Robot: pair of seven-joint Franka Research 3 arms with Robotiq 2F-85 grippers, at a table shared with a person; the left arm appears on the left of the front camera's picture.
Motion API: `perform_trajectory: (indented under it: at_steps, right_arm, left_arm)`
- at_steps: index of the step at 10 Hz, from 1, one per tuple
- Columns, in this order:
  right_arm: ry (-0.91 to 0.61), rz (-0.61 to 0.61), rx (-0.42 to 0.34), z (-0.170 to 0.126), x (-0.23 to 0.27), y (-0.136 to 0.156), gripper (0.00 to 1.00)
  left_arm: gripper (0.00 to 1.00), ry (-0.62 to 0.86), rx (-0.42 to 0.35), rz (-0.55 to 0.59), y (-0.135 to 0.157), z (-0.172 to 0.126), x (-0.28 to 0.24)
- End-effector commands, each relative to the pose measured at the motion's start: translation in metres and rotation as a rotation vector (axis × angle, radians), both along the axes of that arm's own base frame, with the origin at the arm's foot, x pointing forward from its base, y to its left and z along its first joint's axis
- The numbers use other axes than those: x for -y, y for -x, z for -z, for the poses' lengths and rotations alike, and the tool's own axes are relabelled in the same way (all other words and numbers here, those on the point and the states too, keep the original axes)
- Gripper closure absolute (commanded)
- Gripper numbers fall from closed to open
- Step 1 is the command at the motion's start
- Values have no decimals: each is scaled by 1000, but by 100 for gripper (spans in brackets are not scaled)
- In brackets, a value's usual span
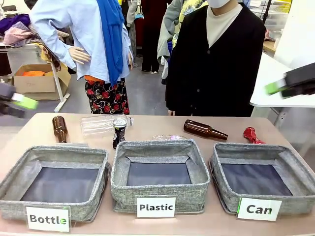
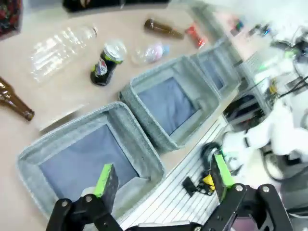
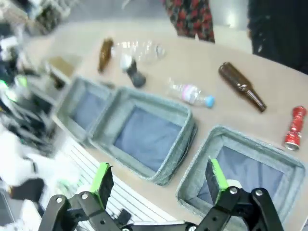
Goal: Sort the can waste into the basket.
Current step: Pick up the can waste from the table and place it in the right Fabric basket.
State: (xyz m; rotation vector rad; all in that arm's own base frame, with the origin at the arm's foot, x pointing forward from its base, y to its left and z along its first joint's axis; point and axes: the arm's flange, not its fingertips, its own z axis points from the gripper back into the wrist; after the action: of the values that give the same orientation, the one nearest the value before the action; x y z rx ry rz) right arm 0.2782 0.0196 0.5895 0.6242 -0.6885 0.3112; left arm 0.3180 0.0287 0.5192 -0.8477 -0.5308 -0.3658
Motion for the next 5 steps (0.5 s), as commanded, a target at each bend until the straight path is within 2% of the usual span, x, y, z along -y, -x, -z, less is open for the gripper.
perform_trajectory:
  at_steps: [1, 2, 3, 4, 5]
  right_arm:
    - [-222, 101, 21, 83, 69, 57, 0]
    - [-321, 161, 29, 100, 101, 70, 0]
    - [-427, 241, 27, 120, 131, 80, 0]
    - [-510, 333, 7, 142, 159, 87, 0]
    - [-553, 379, -20, 158, 175, 91, 0]
  left_arm:
    - [0, 252, -34, -107, 23, 54, -74]
    - [0, 397, -41, -203, 37, 78, -109]
    - [0, 486, -94, -320, 45, 100, -130]
    - [0, 574, -131, -396, 50, 117, -139]
    - [0, 674, -125, -482, 66, 137, -139]
